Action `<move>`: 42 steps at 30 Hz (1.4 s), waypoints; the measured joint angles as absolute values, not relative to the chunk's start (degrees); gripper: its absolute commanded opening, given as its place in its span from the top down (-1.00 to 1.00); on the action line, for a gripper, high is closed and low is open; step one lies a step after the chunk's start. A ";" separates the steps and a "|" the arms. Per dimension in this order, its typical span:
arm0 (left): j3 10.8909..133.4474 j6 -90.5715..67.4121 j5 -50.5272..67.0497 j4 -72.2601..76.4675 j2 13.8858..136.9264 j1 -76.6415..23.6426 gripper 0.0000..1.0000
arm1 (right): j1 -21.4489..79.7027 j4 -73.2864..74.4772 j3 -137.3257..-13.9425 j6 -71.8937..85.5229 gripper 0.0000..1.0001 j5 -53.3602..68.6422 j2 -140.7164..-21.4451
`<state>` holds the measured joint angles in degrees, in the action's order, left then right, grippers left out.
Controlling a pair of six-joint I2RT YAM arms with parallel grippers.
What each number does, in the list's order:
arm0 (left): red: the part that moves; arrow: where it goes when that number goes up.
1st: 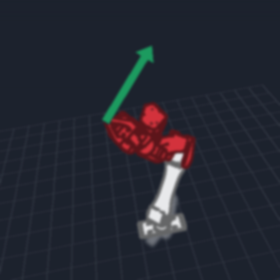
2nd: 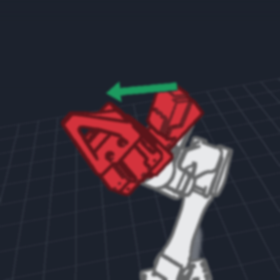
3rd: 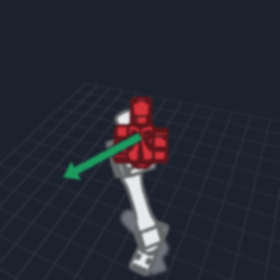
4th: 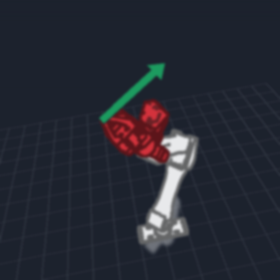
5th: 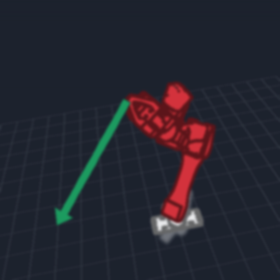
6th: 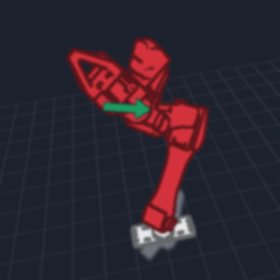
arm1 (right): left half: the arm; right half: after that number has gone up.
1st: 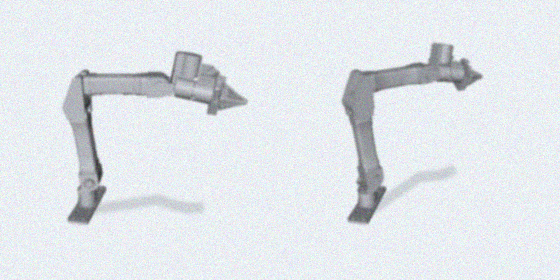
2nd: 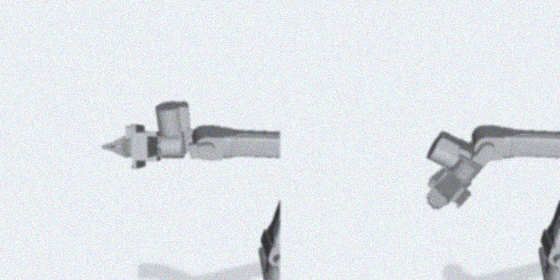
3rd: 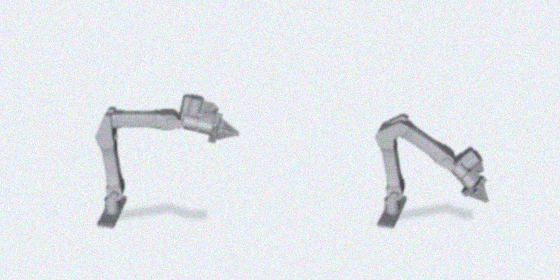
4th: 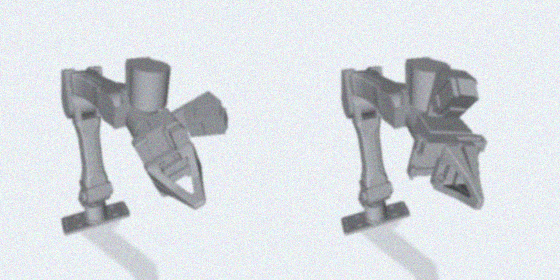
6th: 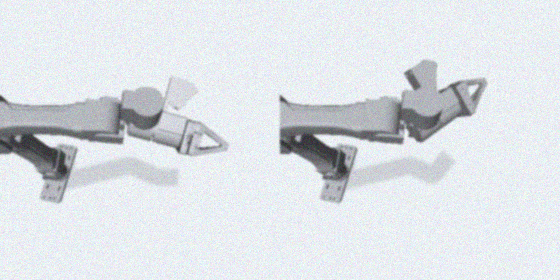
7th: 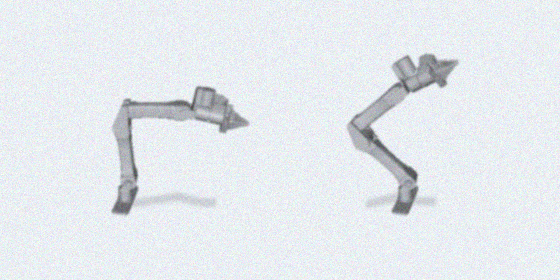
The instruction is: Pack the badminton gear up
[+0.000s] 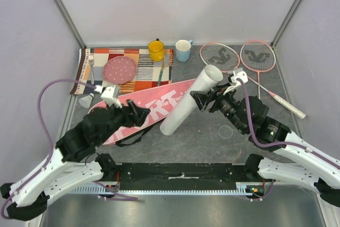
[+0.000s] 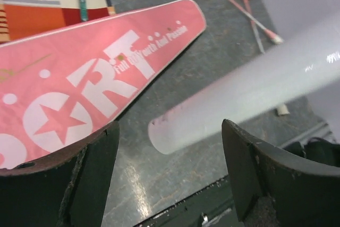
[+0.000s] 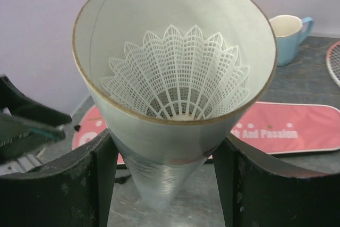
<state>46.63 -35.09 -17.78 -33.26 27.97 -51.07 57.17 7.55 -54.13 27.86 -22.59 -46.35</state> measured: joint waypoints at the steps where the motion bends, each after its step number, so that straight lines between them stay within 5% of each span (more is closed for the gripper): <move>1: 49.15 -35.07 -19.35 -34.30 32.18 -50.94 -0.66 | 57.17 8.14 -54.13 27.38 -0.15 -22.98 -46.17; 5: 65.39 -33.21 -19.22 -35.42 54.61 -44.27 -0.63 | 57.17 12.23 -53.98 24.38 -0.15 -24.36 -44.77; 8: 69.19 -32.53 -11.73 -32.88 64.42 -27.09 -0.66 | 57.17 14.61 -53.98 23.22 -0.15 -24.38 -43.48; 18: 49.67 -32.69 -1.21 -23.92 59.86 21.69 -0.99 | 57.17 16.05 -54.15 21.71 -0.15 -20.64 -43.48; 33: 35.90 -33.21 22.44 3.31 77.17 45.67 -0.48 | 57.21 16.03 -54.13 19.18 -0.15 -14.70 -41.67; 42: 35.79 -36.03 30.13 14.39 83.33 46.78 -0.17 | 57.21 16.01 -54.13 17.89 -0.15 -14.87 -37.47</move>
